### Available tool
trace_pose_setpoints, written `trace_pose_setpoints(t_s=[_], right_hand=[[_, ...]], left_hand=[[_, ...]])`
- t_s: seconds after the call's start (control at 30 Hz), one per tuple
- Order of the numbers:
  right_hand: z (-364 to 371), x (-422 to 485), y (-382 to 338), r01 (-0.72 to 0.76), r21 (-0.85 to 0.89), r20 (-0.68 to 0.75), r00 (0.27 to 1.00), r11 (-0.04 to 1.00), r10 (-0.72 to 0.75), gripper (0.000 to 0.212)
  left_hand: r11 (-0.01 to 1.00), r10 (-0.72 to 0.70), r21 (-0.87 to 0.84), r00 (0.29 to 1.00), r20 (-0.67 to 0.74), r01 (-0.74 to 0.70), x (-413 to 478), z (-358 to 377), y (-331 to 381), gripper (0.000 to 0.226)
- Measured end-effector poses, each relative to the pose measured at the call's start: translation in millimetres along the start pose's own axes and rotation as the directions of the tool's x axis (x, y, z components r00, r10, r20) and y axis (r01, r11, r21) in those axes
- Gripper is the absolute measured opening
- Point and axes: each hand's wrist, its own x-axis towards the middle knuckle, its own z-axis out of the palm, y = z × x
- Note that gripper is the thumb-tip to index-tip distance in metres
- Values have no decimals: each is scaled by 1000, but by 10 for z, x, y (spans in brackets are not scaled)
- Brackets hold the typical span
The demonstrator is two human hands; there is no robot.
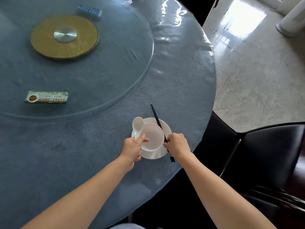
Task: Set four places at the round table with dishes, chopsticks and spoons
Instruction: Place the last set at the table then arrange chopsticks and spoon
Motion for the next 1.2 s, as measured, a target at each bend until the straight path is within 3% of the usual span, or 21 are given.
trace_pose_setpoints(t_s=[0.13,0.27,0.3,0.37,0.43,0.63,0.7,0.77,0.83,0.93,1.03,1.2], right_hand=[[-76,-77,8,-30,92,-37,999,995,33,25],[-286,-214,-6,-11,325,-228,969,945,90,30],[-347,-265,-39,5,450,-197,976,893,94,30],[-438,-399,-151,-32,676,46,999,736,2,29],[-432,-523,-213,-77,747,223,965,661,-140,31],[-673,-502,-96,1,636,201,965,772,-167,24],[-824,-376,-96,89,430,187,965,898,-185,28],[-934,-206,-153,169,182,242,947,969,-210,28],[-972,-45,-256,234,-4,346,912,972,-219,21],[-902,113,-418,335,-215,419,880,917,-223,13],[-797,220,-512,345,-265,356,903,901,-241,7],[-694,320,-588,338,-262,346,907,904,-239,8]], left_hand=[[1000,-21,13,999,48,21,-67,14,13,34],[996,-36,-74,991,131,46,-138,79,21,36],[993,-29,-106,985,169,47,-164,120,18,36],[989,-23,-134,961,277,63,-263,244,9,37],[992,-31,-103,922,387,77,-390,402,2,38],[968,-93,247,837,539,-52,-457,520,-69,33],[948,-28,291,881,473,-126,-402,419,-79,23],[961,86,229,956,281,-154,-309,305,-93,12],[958,187,217,982,32,-190,-178,185,-101,11],[931,262,312,943,-206,-190,7,15,-113,9],[916,242,384,924,-296,-116,124,-98,-141,20],[920,194,386,927,-320,-59,179,-116,-215,42]])
